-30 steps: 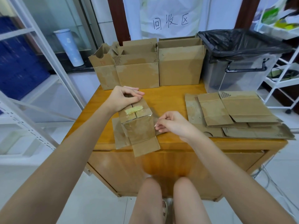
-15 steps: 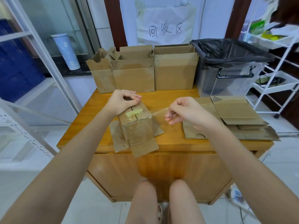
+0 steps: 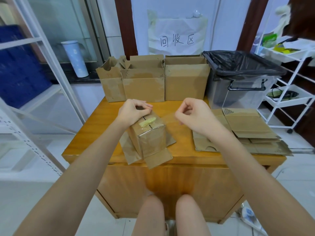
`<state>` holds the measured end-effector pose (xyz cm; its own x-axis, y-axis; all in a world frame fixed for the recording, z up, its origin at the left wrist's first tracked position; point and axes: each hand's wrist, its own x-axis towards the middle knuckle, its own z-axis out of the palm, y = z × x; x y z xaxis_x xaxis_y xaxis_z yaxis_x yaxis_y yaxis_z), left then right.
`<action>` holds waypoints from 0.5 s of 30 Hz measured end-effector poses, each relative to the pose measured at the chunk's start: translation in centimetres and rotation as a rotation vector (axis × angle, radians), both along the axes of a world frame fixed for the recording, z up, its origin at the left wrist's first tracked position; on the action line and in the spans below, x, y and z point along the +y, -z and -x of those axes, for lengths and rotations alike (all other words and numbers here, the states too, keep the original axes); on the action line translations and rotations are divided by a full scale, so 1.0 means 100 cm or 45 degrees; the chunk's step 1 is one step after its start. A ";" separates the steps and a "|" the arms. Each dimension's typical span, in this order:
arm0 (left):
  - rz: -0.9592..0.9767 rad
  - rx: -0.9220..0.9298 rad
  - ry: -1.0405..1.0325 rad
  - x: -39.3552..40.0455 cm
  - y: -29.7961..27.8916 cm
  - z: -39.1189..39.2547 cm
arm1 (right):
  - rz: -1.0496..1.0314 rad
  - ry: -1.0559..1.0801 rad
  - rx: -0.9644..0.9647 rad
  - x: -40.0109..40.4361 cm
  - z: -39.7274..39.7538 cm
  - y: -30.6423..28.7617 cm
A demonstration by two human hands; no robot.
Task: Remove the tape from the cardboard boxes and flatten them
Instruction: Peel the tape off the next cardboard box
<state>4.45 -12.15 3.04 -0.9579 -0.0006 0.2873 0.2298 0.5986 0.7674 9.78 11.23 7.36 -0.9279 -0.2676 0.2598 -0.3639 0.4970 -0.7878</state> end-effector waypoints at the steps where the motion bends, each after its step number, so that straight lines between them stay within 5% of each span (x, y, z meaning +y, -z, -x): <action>1: 0.002 0.000 -0.007 0.000 0.000 0.000 | 0.029 -0.032 0.015 0.001 -0.001 0.000; 15: 0.020 0.004 -0.062 0.004 -0.001 0.000 | 0.568 -0.272 -0.232 0.000 0.015 0.034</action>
